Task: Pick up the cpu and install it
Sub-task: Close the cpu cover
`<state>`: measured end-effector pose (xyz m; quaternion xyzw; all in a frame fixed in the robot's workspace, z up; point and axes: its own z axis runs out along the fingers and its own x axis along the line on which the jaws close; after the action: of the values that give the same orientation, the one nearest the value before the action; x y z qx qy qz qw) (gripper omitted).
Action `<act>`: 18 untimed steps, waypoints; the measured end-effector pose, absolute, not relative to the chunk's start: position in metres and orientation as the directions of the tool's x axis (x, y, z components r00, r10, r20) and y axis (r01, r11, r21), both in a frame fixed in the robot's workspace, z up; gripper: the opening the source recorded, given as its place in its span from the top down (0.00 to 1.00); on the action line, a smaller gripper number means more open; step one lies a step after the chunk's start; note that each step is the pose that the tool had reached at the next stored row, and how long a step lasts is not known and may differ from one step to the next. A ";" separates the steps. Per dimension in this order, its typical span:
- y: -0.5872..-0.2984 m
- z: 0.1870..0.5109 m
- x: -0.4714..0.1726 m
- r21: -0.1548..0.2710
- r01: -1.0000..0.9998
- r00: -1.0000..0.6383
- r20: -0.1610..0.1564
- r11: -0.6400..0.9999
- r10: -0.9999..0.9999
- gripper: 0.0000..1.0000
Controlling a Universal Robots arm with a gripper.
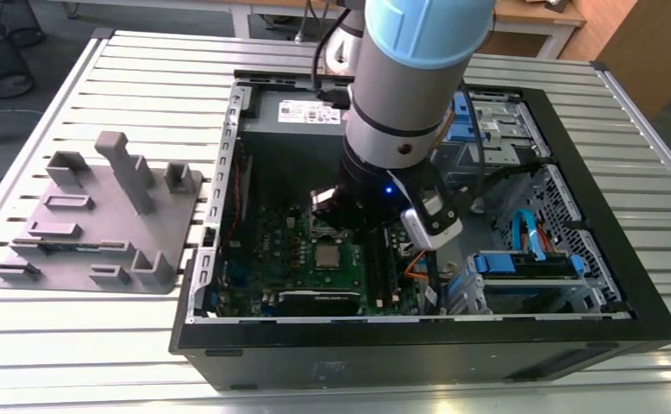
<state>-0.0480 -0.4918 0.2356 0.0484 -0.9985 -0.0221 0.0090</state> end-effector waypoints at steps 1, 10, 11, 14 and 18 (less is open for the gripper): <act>-0.492 0.235 -0.048 0.045 -0.113 -0.993 0.015 0.993 -0.114 0.89; -0.487 0.233 -0.048 0.045 -0.194 -0.981 0.005 0.980 -0.195 0.89; -0.486 0.233 -0.048 0.045 -0.197 -0.980 0.005 0.979 -0.197 0.89; -0.481 0.232 -0.048 0.045 -0.202 -0.979 0.004 0.978 -0.203 0.89; -0.476 0.231 -0.046 0.045 -0.208 -0.978 0.004 0.977 -0.208 0.89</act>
<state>-0.0464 -0.4760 0.2313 0.1044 -0.9943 -0.0224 0.0043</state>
